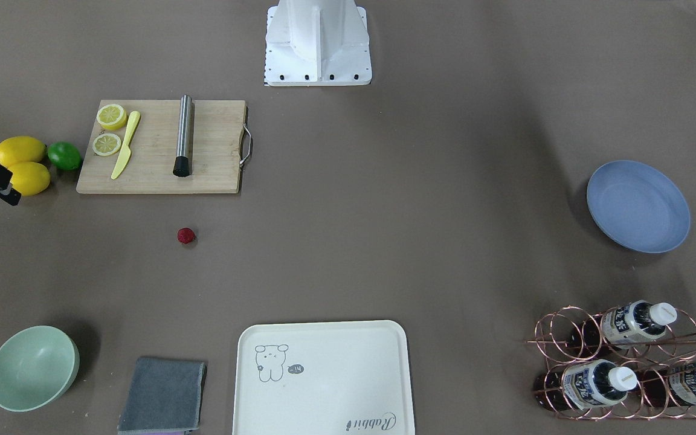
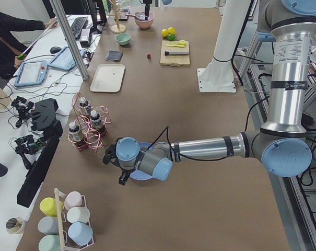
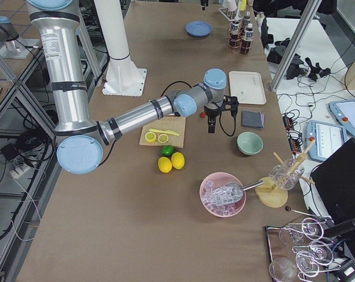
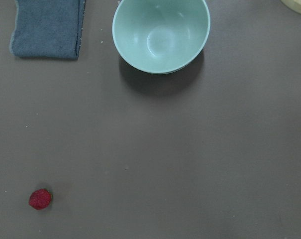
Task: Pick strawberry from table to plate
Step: 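Move the right gripper toward the strawberry while the left reaches for the plate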
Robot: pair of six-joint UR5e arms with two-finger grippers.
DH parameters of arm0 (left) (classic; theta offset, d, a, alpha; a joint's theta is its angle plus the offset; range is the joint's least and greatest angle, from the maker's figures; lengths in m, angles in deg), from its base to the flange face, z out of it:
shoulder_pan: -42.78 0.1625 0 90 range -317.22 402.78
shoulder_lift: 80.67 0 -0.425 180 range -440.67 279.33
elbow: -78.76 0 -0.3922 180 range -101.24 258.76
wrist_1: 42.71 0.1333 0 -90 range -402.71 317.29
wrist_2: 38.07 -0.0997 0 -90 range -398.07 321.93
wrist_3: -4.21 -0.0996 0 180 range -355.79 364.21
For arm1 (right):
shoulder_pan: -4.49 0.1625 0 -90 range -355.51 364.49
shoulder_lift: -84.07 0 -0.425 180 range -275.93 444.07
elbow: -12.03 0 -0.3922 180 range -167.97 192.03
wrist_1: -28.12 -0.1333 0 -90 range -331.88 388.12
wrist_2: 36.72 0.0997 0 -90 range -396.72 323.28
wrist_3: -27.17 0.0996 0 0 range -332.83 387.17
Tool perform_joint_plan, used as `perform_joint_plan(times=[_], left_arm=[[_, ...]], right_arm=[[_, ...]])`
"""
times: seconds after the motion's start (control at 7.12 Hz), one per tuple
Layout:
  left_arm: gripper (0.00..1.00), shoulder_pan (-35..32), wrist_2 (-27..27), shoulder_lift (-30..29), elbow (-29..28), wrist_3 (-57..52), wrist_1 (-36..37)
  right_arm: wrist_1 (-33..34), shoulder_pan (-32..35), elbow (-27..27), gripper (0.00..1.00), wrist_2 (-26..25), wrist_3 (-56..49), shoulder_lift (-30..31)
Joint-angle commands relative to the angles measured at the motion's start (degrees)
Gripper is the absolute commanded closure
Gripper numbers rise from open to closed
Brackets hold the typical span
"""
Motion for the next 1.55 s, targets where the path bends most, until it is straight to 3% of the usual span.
perform_joint_plan(times=[0.0,0.28,0.56,0.98,1.12,1.26,1.4], left_arm=[[0.02,0.57,0.35,-0.34,-3.44,4.16,-3.57],[0.02,1.71,0.44,-0.16,-4.32,5.82,-5.13],[0.02,7.49,-3.22,-0.16,-7.29,17.05,-16.95],[0.03,11.12,-4.74,-0.07,-10.65,19.64,-23.25],[0.16,11.38,-4.66,-0.07,-10.74,19.64,-23.25],[0.45,11.38,-4.66,-0.07,-10.83,19.64,-23.25],[0.54,11.38,-4.57,-0.07,-11.09,19.64,-23.25]], right_arm=[[-3.47,-4.95,-0.09,0.00,-3.52,8.34,-1.65],[-3.39,-7.33,-0.01,0.00,-5.80,11.44,-2.63],[-3.39,-8.13,0.17,0.00,-5.99,14.07,-3.50],[-3.39,-8.83,-0.09,0.00,-7.13,15.84,-4.65],[-3.30,-8.92,0.08,0.00,-7.13,16.02,-4.65],[-3.30,-8.92,0.08,0.00,-7.13,16.02,-4.65],[-3.21,-8.92,0.17,0.00,-7.13,16.02,-4.74]])
